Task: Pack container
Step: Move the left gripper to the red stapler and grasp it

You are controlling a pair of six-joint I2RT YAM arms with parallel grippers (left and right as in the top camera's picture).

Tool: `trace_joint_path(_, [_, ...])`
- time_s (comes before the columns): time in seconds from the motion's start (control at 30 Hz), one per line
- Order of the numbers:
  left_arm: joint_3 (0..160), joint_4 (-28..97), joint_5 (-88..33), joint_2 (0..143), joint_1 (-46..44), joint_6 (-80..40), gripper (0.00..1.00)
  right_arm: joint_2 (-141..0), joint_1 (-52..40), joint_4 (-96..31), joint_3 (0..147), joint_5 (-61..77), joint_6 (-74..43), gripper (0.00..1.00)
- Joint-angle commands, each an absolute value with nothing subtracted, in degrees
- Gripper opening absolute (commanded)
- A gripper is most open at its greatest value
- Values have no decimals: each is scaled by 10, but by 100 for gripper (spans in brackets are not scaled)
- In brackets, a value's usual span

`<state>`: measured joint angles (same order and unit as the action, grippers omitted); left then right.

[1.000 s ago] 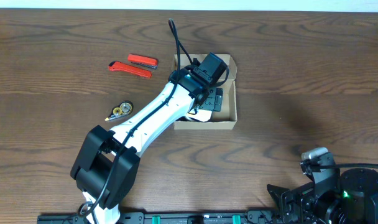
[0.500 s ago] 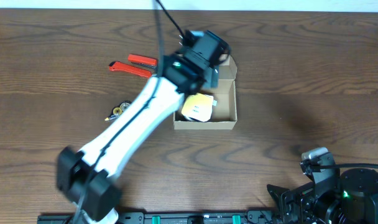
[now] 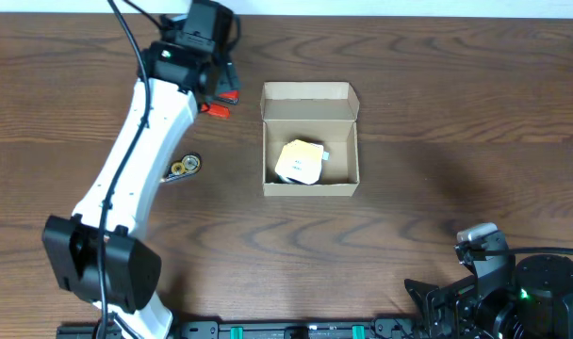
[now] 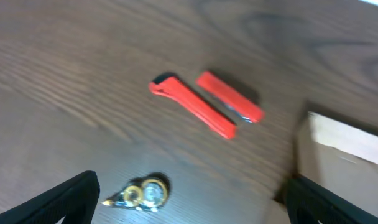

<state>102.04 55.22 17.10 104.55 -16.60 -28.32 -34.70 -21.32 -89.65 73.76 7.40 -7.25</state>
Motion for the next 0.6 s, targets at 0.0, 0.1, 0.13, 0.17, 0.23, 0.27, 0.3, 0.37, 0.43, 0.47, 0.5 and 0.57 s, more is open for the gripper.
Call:
trace_joint_path(0.0, [1021,552,166,1058,-135,-270,95,-345,-220,-896,738,69,-79,99])
trace_joint_path(0.1, [1021,537,140,1072,-115,-270,95,-345,-220,-896,738,69,-79,99])
trace_joint_path(0.13, [1021,527,124,1077,-110,-270,95,-345,-220,-896,738,69,-79,99])
trace_joint_path(0.17, [1021,517,111,1084,-108,-270,95,-345,-220,-896,738,69,-79,99])
trace_joint_path(0.23, [1021,495,93,1095,-107,-271,96,-345,-220,-896,738,69,-79,99])
trace_joint_path(0.27, [1022,482,88,1103,-108,-277,96,-345,-220,-896,738,69,-79,99])
trace_joint_path(0.3, [1023,474,82,1108,-110,-282,96,-345,-219,-896,738,69,-79,99])
trace_joint_path(0.37, [1038,463,69,1126,-113,-290,96,-345,-220,-896,738,69,-79,99])
trace_joint_path(0.43, [1072,466,52,1157,-117,-294,96,-345,-220,-896,738,69,-79,99])
trace_joint_path(0.47, [1094,473,48,1174,-118,-294,96,-345,-220,-896,738,69,-79,99])
trace_joint_path(0.5, [1123,486,48,1197,-119,-294,96,-345,-220,-896,738,69,-79,99])
trace_joint_path(0.57, [1182,521,48,1241,-121,-296,96,-345,-219,-896,738,69,-79,99])
